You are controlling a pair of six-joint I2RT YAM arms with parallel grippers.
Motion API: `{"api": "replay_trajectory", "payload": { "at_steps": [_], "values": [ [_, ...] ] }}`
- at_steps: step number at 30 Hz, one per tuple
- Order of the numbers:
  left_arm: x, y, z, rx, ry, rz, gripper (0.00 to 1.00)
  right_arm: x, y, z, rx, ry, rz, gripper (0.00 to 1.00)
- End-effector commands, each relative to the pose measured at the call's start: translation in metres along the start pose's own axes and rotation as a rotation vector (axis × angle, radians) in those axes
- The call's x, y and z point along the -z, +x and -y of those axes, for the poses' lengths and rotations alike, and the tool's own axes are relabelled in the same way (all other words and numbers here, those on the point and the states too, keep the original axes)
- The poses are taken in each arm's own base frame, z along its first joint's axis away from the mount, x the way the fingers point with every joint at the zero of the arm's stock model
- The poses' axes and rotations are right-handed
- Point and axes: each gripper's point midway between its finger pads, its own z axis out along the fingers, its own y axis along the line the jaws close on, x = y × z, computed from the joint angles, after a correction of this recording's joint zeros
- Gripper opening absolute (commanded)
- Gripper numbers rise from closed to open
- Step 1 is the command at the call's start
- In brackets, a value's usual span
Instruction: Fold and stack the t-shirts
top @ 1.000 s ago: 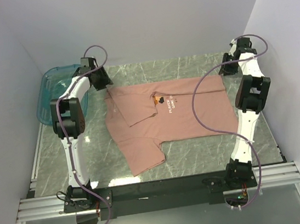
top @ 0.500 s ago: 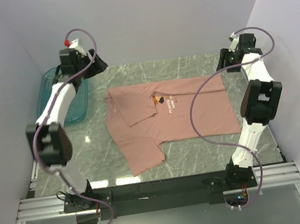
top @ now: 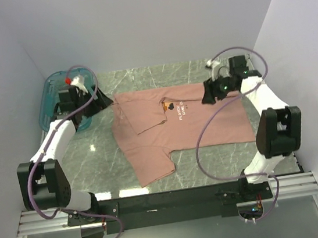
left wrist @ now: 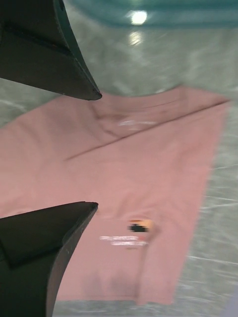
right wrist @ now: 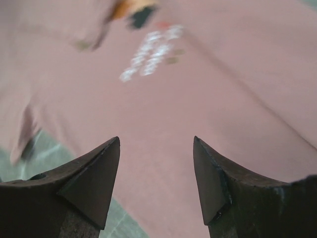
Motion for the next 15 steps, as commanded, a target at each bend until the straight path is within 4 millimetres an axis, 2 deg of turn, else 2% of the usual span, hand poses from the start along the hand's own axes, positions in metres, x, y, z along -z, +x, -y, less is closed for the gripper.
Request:
{"api": "replay_trajectory", "payload": {
  "at_steps": [1,2,3,5,6,8,9,10,12,13,15],
  "values": [
    [0.024,0.024,0.029,0.007,0.128,-0.074,0.88,0.006,0.010,-0.073,0.293,-0.228,0.037,0.68],
    [0.027,0.037,0.030,0.008,0.131,-0.117,0.85,0.004,0.023,-0.083,0.315,-0.256,0.026,0.68],
    [0.033,0.047,0.038,-0.015,0.146,-0.140,0.84,0.010,0.023,-0.092,0.375,-0.262,0.047,0.68],
    [0.040,0.072,0.038,-0.015,0.141,-0.190,0.83,0.011,0.035,-0.111,0.440,-0.283,0.053,0.68],
    [0.048,0.080,0.048,-0.022,0.159,-0.196,0.82,0.011,0.037,-0.116,0.458,-0.283,0.057,0.68],
    [0.055,0.109,0.048,-0.002,0.162,-0.249,0.81,0.009,0.046,-0.127,0.489,-0.280,0.052,0.68],
    [0.063,0.120,0.056,0.005,0.179,-0.268,0.81,0.009,0.049,-0.130,0.499,-0.278,0.048,0.68],
    [0.066,0.137,0.050,0.020,0.161,-0.300,0.81,0.009,0.051,-0.129,0.508,-0.263,0.040,0.68],
    [0.078,0.153,0.057,0.053,0.175,-0.317,0.80,0.010,0.053,-0.129,0.511,-0.242,0.040,0.68],
    [0.080,0.169,0.049,0.077,0.149,-0.344,0.80,0.011,0.053,-0.127,0.514,-0.224,0.038,0.68],
    [0.090,0.185,0.052,0.138,0.160,-0.373,0.79,0.013,0.050,-0.125,0.511,-0.201,0.042,0.68]
  ]
}}
